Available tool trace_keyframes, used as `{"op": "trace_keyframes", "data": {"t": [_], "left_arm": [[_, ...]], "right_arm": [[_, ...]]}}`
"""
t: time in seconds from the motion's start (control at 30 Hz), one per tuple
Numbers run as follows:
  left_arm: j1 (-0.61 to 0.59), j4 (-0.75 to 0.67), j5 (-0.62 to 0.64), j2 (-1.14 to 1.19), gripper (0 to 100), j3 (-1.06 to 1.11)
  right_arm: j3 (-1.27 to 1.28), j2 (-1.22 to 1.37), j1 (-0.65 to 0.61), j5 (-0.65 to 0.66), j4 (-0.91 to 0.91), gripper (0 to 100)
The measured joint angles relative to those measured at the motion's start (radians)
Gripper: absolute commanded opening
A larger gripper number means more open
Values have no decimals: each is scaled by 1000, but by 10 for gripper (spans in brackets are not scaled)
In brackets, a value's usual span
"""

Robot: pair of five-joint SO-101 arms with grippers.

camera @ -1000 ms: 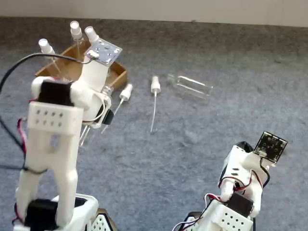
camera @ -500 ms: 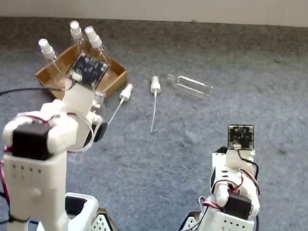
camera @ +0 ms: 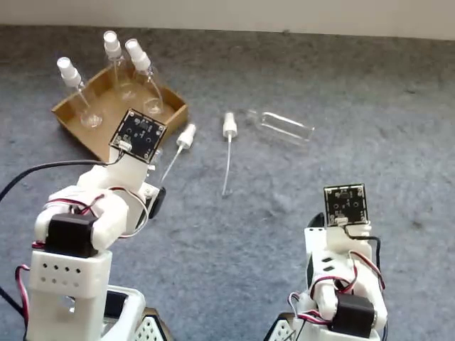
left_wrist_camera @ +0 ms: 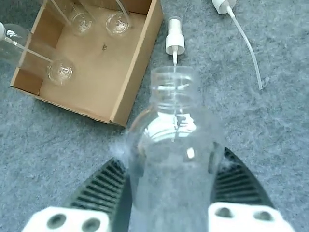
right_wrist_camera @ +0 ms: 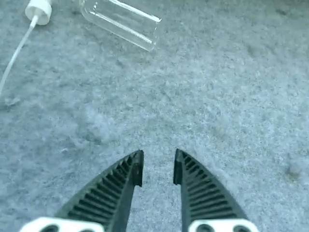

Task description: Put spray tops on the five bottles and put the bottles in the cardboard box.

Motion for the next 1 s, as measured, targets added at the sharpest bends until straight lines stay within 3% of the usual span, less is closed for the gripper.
{"op": "trace_keyframes", "data": {"t": [0.13,0.3,0.63,0.87,1.0], "left_arm": [[0,-57,14,-31,35,58],[0,-120,167,-95,35,123],[121,-336,196,-316,35,377],[130,-476,204,-410,35,529],[130,-496,279,-477,35,601]], "right_arm": [[-46,0,0,0,-5,53],[-104,54,0,0,-5,52],[-384,577,-8,-34,-5,56],[-534,907,-215,-140,-5,57],[-644,1088,-328,-161,-6,57]]}}
